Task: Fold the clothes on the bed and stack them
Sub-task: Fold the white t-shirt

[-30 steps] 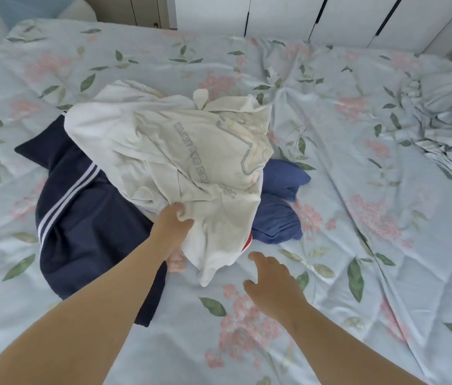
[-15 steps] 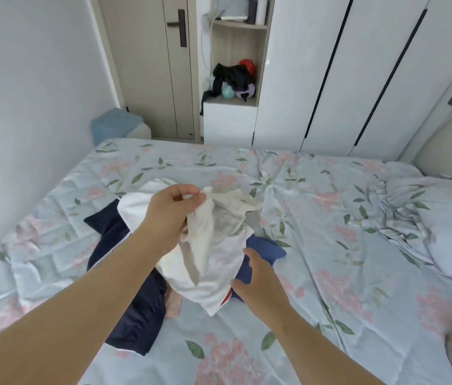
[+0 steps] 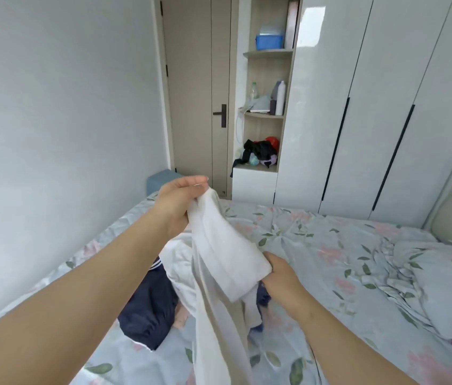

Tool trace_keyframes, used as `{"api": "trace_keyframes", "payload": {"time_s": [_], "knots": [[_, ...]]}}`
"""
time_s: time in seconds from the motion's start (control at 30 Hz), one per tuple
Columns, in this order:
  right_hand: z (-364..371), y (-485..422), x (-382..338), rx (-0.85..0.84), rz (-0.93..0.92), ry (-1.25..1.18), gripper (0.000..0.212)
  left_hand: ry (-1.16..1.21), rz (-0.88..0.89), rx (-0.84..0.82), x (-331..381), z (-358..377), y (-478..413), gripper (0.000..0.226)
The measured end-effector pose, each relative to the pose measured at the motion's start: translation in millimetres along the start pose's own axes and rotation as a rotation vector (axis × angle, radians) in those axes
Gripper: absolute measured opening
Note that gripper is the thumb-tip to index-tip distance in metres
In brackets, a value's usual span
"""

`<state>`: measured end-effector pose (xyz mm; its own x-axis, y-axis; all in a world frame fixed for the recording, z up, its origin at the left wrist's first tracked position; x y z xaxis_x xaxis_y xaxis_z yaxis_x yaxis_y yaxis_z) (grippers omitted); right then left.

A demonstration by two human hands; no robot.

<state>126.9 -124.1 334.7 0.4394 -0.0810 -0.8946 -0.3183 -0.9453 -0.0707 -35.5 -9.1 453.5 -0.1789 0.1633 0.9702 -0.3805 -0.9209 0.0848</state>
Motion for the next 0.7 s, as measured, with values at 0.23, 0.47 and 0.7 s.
{"api": "trace_keyframes", "payload": {"time_s": [0.23, 0.47, 0.7], "knots": [[-40.8, 34.6, -24.8, -0.113, 0.046, 0.013, 0.024, -0.812, -0.085, 0.340, -51.9, -17.3, 30.1, 0.023], [-40.4, 45.9, -51.4, -0.088, -0.075, 0.029, 0.020, -0.984, -0.042, -0.297, -85.9, 45.3, 84.4, 0.008], [-46.2, 65.6, -33.4, 0.023, -0.098, -0.151, 0.013, -0.388, -0.069, -0.256, -67.5, 60.1, 77.7, 0.031]]}}
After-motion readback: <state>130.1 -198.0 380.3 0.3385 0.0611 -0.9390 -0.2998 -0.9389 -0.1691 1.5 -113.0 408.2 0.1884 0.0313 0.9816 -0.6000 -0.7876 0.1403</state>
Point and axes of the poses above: each hand's wrist, its own y-axis away from the middle knuckle, its own z-axis out of the palm, x = y × z, the point moved 3 cm from there along -y, towards the middle knuckle, and after that the axes turned 7 degrees about -z, right-handed, at the moved point
